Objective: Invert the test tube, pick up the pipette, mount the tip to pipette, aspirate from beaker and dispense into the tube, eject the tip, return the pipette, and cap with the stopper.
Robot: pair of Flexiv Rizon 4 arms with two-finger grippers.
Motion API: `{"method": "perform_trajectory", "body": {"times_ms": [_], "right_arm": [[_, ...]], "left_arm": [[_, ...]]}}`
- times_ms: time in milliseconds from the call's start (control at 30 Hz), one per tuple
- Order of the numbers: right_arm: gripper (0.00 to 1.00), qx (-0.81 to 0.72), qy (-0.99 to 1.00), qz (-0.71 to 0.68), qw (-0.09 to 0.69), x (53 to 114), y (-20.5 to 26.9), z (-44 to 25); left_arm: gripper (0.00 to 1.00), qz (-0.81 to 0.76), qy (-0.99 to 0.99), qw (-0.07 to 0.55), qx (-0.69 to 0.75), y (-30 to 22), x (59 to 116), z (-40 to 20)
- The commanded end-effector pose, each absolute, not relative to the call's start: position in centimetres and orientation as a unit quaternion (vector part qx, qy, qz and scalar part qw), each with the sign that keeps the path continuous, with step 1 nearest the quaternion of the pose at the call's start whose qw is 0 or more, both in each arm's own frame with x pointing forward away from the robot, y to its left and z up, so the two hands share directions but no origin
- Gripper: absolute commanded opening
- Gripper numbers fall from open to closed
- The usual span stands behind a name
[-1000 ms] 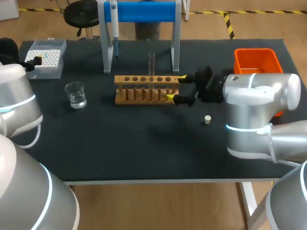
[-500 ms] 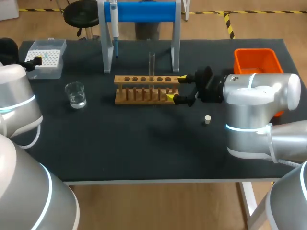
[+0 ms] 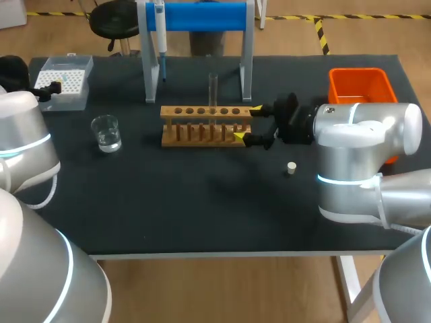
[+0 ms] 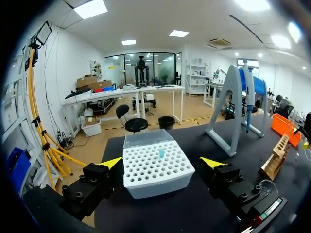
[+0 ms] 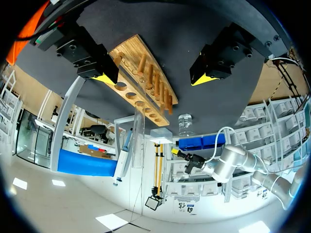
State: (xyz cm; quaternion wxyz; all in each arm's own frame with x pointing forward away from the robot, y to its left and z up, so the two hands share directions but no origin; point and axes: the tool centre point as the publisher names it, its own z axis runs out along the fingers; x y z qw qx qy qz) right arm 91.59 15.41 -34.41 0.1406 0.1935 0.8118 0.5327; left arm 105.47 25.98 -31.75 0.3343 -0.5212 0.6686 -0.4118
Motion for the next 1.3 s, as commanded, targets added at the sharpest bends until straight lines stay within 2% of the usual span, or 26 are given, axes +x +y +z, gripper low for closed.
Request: {"method": "perform_trajectory", "body": {"times_ms": [33, 1300], "right_arm": [[1.00, 0.194, 0.811, 0.534, 0.141, 91.5, 15.4, -34.5], [1.00, 0.194, 0.811, 0.534, 0.141, 91.5, 15.4, -34.5]], "left_arm": [[1.00, -0.407, 0.670, 0.335, -0.523, 26.0, 106.4, -32.3], [1.00, -0.415, 0.671, 0.322, -0.524, 24.0, 111.0, -35.2]]}}
